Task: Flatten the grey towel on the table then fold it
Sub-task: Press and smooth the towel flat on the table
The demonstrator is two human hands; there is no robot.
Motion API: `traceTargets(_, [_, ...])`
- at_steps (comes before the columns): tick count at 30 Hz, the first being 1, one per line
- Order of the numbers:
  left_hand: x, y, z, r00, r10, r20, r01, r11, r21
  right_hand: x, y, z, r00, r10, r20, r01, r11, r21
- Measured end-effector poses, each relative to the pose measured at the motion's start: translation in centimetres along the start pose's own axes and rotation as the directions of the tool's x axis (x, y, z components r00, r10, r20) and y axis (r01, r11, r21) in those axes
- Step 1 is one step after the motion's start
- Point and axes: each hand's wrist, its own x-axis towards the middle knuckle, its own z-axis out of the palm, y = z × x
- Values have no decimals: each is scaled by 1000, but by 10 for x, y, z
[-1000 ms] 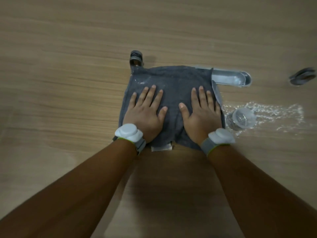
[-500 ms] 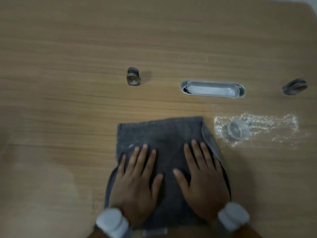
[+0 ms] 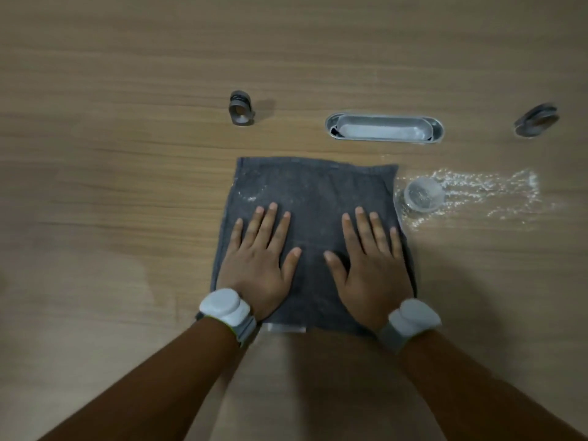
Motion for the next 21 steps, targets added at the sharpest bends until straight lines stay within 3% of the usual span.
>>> traceTargets(7, [-84,8,16,999,38,35,-38,999,-2,-80,-10,11,1000,14,25,-14,1000,5])
traceTargets(17, [20,-84,-19,1000,-8,17,9,997,-79,60,-74,16,995,76,71,-78,997,15])
traceTargets(21, [3,-104,-18,1000,2,21,-1,997,-76,49,-104,24,989,146,8,-146,989,15])
